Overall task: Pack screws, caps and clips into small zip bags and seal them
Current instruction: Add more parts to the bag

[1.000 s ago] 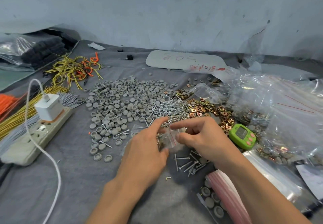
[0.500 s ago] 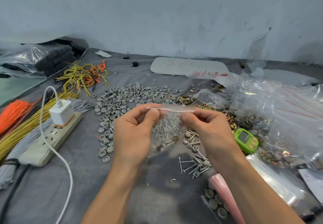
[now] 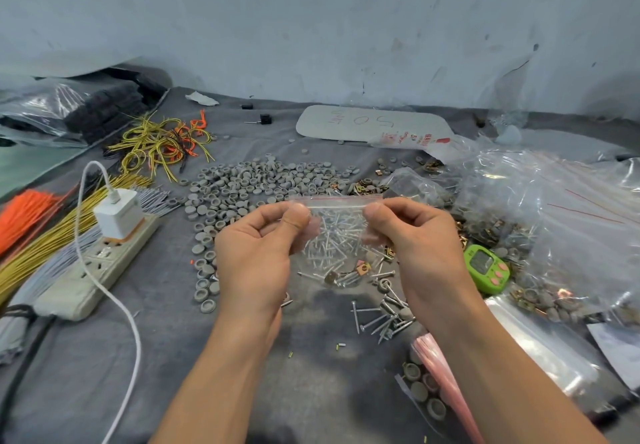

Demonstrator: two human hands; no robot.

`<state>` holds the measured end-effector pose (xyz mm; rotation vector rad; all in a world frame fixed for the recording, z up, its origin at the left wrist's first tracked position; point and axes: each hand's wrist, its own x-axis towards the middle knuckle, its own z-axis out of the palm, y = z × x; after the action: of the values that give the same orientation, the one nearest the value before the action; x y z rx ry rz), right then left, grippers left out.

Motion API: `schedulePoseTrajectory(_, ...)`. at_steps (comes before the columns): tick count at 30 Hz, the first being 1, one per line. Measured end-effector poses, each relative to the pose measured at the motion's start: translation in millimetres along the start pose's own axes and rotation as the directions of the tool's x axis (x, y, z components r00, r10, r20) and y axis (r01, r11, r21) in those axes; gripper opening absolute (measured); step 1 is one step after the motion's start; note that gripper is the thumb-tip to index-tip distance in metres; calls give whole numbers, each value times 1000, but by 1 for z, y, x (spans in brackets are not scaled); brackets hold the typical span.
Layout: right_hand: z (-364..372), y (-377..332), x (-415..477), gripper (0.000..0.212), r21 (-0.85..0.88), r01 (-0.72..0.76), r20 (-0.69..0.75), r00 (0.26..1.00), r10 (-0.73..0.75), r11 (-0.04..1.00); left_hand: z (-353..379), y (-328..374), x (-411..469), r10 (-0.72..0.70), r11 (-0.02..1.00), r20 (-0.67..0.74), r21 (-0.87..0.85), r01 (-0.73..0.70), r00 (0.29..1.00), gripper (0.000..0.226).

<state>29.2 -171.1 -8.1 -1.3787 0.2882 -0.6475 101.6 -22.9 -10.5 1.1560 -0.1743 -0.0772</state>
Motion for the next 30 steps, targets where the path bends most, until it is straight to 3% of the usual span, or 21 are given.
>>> schedulePoseTrajectory(12, -2, 4, 3, 10, 29, -27, 23, 999, 26, 999, -4, 3, -2, 55, 998, 15, 34, -55, 998, 14)
schedulePoseTrajectory(15, -2, 7, 6, 18, -11, -3, 7, 1000, 3, 1000, 0, 4, -7, 194, 976, 37, 88, -197, 980, 17)
schedulePoseTrajectory(18, -3, 11, 9, 28, -8, -4, -15, 1000, 4, 1000, 4, 2, -23, 333, 884, 236, 258, -389, 913, 22)
schedulePoseTrajectory(20, -9, 12, 11, 30, -16, -67, -14, 998, 67, 998, 8, -6, -39, 292, 793, 401, 405, -454, 868, 22)
schedulePoseTrajectory(22, -19, 13, 12, 29, -104, -170, 16, 985, 172, 980, 17, -17, -55, 138, 729, 525, 520, -446, 840, 23)
schedulePoseTrajectory(24, -30, 13, 12, 28, -234, -229, 59, 967, 249, 945, 24, -24, -63, -39, 773, 580, 534, -343, 814, 26)
schedulePoseTrajectory(27, -42, 12, 13, 30, -268, -274, 57, 953, 299, 924, 15, -16, -37, -117, 877, 373, 473, -80, 920, 30)
schedulePoseTrajectory(30, -50, 14, 13, 29, -283, -275, 48, 953, 300, 919, -11, -4, 1, -100, 786, 147, 618, -12, 984, 43)
